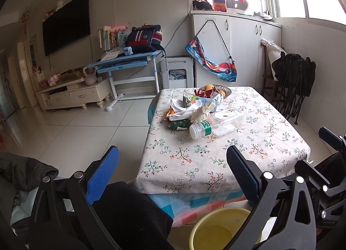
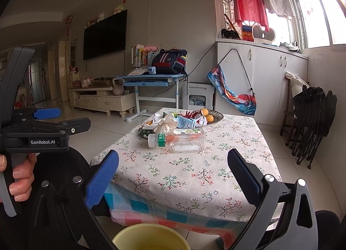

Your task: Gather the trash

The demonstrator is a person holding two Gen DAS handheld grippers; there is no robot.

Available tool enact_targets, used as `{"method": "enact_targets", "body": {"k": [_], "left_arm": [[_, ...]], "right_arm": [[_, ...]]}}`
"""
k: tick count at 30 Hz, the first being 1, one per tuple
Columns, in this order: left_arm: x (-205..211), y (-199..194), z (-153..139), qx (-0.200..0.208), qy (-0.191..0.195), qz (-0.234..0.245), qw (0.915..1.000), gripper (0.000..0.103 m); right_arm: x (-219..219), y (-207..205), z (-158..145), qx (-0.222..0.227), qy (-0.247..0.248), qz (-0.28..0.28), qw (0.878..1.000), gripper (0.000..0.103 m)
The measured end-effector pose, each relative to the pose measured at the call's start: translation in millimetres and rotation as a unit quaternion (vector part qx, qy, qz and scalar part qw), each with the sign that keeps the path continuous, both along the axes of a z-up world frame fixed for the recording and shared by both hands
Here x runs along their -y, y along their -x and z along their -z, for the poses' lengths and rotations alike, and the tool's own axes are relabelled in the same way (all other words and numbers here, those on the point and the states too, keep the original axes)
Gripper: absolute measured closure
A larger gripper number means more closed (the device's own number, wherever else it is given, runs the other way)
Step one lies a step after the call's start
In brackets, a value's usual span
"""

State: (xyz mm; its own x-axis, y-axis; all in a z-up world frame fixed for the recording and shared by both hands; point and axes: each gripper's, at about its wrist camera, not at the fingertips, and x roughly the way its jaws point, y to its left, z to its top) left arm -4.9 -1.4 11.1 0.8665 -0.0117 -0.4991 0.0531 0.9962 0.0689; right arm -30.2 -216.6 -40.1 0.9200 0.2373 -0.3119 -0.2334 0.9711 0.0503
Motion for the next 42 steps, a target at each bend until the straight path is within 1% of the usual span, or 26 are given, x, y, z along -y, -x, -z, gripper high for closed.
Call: {"method": "enact_targets", "body": {"k": [2,4,10,14,15,18,27,30,33,36,41,42], "left_arm": [[0.4,-1.0,0.4,-0.010,-0.004,0.000,0.9999,0.007],[0.9,-2.3,0.5,-0.022,-0.009,0.000,0.9997,0.007],[0.4,-3.1,-0.5,-0.034,-0.007,0.001,0.9994,0.007],[0.1,-2.2,-1.6,-0.024,-0.005,0.001,0.9997,0.007],[-0.1,-1.8,-0.9,-0.021,-0.003,0.001,0.9998,0.007],[-0.5,-1.3,-0.9,-0.018,0.000,0.001,0.9998,0.007],[-0.9,-1.1,-0.8,-0.016,0.005,0.001,0.9999,0.007],[-1.1,-0.5,-1.4,-0.010,0.006,0.001,0.9999,0.007],[-1.4,0.1,-1.0,-0.005,0.009,0.000,1.0000,0.007],[-1.7,-0.3,-2.4,-0.006,0.001,0.000,1.0000,0.007],[-3.5,-0.2,-3.9,-0.005,0.011,0.000,0.9999,0.007],[-2.4,0.0,-2.7,-0.005,0.008,0.000,1.0000,0.007]], "right_arm": [[0.0,-0.3,-0.2,-0.003,0.003,-0.001,1.000,0.006],[0.1,-3.3,1.0,-0.024,0.010,-0.003,1.000,0.006],[0.4,-3.2,0.6,-0.024,0.007,-0.003,1.000,0.006],[0.7,-3.2,0.1,-0.026,0.001,-0.004,1.000,0.006],[1.1,-3.8,1.1,-0.036,0.003,-0.004,0.999,0.006],[0.8,-4.4,1.6,-0.042,0.002,-0.005,0.999,0.006],[-1.8,-4.2,2.8,-0.038,0.003,-0.007,0.999,0.006],[-5.1,-4.6,5.8,-0.031,0.013,-0.008,0.999,0.006],[-4.4,-3.7,6.6,-0.030,0.010,-0.009,0.999,0.006],[-3.8,-4.5,7.3,-0.035,0.013,-0.009,0.999,0.006],[-3.6,-2.9,8.4,-0.034,0.005,-0.011,0.999,0.006],[-3.7,-3.0,8.8,-0.034,0.007,-0.012,0.999,0.006]]}}
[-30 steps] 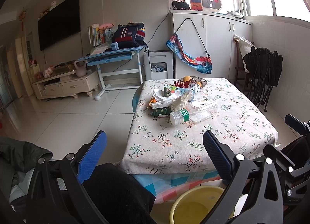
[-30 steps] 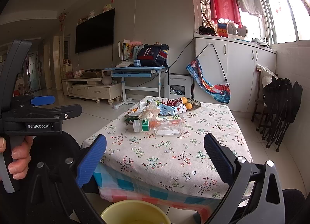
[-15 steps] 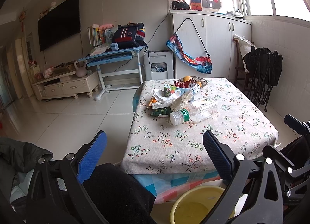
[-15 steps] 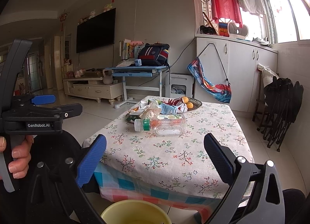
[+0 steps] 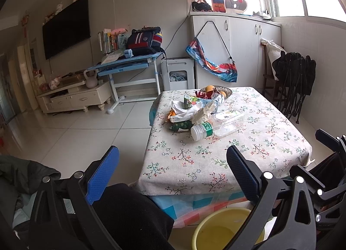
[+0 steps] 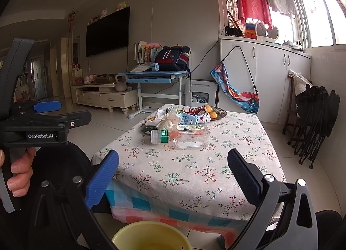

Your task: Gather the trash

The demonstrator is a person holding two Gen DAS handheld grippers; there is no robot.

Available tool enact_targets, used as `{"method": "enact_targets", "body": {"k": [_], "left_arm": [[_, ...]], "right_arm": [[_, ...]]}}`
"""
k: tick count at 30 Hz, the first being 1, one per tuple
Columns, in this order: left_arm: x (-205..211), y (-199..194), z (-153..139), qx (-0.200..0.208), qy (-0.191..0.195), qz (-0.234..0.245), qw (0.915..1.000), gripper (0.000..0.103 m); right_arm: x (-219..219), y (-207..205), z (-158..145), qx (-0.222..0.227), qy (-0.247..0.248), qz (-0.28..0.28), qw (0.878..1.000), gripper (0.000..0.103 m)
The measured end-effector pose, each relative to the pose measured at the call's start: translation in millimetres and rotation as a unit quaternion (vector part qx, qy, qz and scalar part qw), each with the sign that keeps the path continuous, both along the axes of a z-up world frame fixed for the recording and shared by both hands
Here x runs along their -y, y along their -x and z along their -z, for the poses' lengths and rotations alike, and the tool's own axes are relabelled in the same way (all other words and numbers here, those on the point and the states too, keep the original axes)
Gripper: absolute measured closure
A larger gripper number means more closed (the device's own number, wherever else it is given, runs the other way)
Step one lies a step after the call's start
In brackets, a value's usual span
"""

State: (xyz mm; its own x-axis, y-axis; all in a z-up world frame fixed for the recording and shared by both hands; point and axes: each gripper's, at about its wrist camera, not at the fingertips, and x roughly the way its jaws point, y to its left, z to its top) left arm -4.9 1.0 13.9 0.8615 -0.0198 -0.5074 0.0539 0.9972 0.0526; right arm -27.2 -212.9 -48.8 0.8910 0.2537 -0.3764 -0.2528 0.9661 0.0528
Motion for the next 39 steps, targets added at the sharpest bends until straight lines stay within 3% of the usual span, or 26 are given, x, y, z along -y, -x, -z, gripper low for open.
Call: {"method": "enact_targets", "body": {"k": [12,21,28,31,34,39], "left_arm": [[-1,-1,0,-0.005,-0.004,0.001,1.0000,0.007],[-23,-29,16,-0.038,-0.037,-0.027,0.9982,0.007],[-31,-58,24,-0.049,-0.030,-0.040,0.9975,0.007],[-28,-69,27,-0.061,-0.038,-0.038,0.9967,0.007],[-30,-83,33,-0.066,-0.025,-0.037,0.9968,0.007],[-40,-105,39,-0.069,-0.005,-0.047,0.9965,0.007]], "right_arm": [[-4,-4,1,-0.006,0.015,-0.009,1.000,0.006],[0,-41,-5,-0.037,0.014,-0.069,0.997,0.006],[-12,-96,-1,-0.068,0.081,-0.135,0.985,0.006],[-19,-115,7,-0.080,0.113,-0.160,0.977,0.006],[-29,-144,15,-0.095,0.170,-0.192,0.962,0.006],[-48,-193,31,-0.130,0.277,-0.243,0.920,0.006]]}}
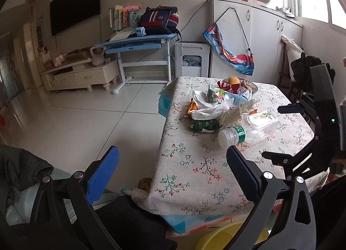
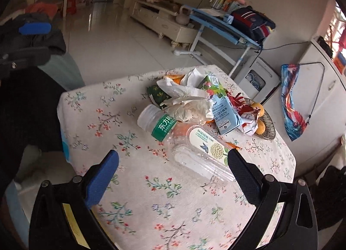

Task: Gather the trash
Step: 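Reach the right tool to the clear tea bottle and close on it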

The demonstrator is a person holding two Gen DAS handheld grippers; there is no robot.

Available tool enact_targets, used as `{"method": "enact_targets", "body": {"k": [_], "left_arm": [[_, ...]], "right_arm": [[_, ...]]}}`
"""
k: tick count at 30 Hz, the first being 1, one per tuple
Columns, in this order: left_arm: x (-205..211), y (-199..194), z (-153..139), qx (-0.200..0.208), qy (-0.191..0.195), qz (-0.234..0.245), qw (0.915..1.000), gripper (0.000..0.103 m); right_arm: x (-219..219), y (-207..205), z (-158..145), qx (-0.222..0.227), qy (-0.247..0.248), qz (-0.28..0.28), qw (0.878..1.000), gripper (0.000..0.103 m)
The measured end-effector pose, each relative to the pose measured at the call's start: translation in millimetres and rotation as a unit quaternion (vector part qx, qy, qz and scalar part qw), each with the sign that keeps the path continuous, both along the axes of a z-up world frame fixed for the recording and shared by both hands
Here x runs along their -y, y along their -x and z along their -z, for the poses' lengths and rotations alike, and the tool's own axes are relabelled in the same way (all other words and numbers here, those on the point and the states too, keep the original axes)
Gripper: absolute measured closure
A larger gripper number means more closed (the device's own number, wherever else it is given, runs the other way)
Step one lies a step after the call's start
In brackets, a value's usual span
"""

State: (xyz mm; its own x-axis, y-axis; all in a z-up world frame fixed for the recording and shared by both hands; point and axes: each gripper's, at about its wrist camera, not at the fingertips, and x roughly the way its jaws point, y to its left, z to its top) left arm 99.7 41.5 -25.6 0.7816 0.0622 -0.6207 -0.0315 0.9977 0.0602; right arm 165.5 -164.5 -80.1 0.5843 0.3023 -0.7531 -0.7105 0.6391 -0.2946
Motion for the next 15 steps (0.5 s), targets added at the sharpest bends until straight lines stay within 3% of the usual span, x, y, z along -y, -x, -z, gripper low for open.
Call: {"method": "enact_targets", "body": {"k": [3,10,15], "left_arm": [[-4,-11,3,0.001,0.012,0.000,0.9999,0.007],[-8,-34,11,-0.010,0.025,0.003,0.9996,0.007],[-3,-43,15,-0.016,0.024,0.012,0.9995,0.007]], "right_arm": [[-6,-30,8,-0.027,0.044,-0.023,0.998,0.006],[-14,-82,29,-0.100,0.069,-0.051,0.991,0.007],[-3,-77,38,-0.171,0.067,-0.053,0.982,0.022]]}}
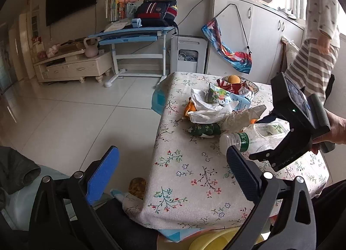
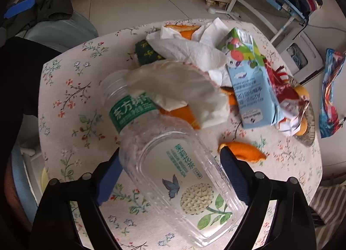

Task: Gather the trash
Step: 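Reach the right tool to the clear tea bottle and close on it, then grasp the crumpled tissue with the left tool while the right tool holds the bottle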

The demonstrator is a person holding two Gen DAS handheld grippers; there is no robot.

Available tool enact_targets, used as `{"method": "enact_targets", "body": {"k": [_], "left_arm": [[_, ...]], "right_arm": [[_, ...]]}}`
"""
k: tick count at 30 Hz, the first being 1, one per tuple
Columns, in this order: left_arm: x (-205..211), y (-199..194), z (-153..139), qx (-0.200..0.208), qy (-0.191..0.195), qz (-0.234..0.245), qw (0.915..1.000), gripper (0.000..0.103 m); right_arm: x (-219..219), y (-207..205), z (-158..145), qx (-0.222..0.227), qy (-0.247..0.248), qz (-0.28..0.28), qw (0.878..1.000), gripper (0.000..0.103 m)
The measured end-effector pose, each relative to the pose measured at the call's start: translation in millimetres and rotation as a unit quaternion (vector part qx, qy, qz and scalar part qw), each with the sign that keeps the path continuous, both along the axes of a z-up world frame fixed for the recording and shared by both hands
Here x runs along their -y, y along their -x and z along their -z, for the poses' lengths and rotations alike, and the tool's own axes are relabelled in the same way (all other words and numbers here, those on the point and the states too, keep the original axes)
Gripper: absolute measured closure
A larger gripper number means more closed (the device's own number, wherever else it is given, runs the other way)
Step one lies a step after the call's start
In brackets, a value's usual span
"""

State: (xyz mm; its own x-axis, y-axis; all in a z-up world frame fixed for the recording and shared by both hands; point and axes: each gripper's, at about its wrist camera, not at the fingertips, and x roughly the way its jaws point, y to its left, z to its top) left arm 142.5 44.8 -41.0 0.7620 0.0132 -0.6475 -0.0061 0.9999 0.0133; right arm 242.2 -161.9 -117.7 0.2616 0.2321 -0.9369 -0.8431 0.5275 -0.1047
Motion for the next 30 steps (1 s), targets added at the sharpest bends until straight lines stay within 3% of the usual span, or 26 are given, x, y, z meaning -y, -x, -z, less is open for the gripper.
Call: {"method": "enact_targets", "body": {"k": [3,5,10,13,14,18,20,23,25,27,29,30], "left_arm": [[7,-8,2,-0.004,-0.004,0.012,0.9999,0.007],[15,-13,2,-0.006,-0.011,0.026,0.9996,0.007],[52,-29,6,-0.017,-0.029,0.099,0.9945,0.007],[81,-43,14,-0.032,-0.044,0.158,0.9859,0.007],[87,-50,18,-0.044,-0.036,0.171,0.9837,0.007],[91,-82,21,-0.092,0.077,0.178,0.9767,0.007],[98,-93,22,-0.097,0.097,0.164,0.9769,0.007],[110,-111,29,-0.118,0.090,0.132,0.9801,0.007],[119,-127,40,-0.136,0.072,0.102,0.9828,0.020],[124,-139,53,-0.157,0.059,0.084,0.9822,0.055],[123,-147,67,-0.177,0.062,0.074,0.9796,0.076],[121,-147,69,-0.179,0.069,0.074,0.9787,0.081]], "right_arm": [[22,17,-5,-0.030,-0.021,0.051,0.998,0.032],[43,34,-9,-0.046,-0.046,0.094,0.993,0.047],[95,74,-11,-0.060,-0.098,0.204,0.972,0.047],[132,88,-10,-0.059,-0.146,0.279,0.947,0.047],[142,89,-10,-0.059,-0.160,0.298,0.939,0.047],[167,82,-14,-0.053,-0.173,0.339,0.923,0.047],[165,82,-9,-0.061,-0.179,0.342,0.921,0.047],[167,76,-12,-0.064,-0.182,0.340,0.920,0.046],[160,68,-7,-0.066,-0.180,0.337,0.922,0.046],[155,73,-7,-0.066,-0.176,0.334,0.924,0.045],[155,75,-5,-0.066,-0.169,0.331,0.926,0.045],[154,75,-5,-0.066,-0.167,0.330,0.927,0.045]]}}
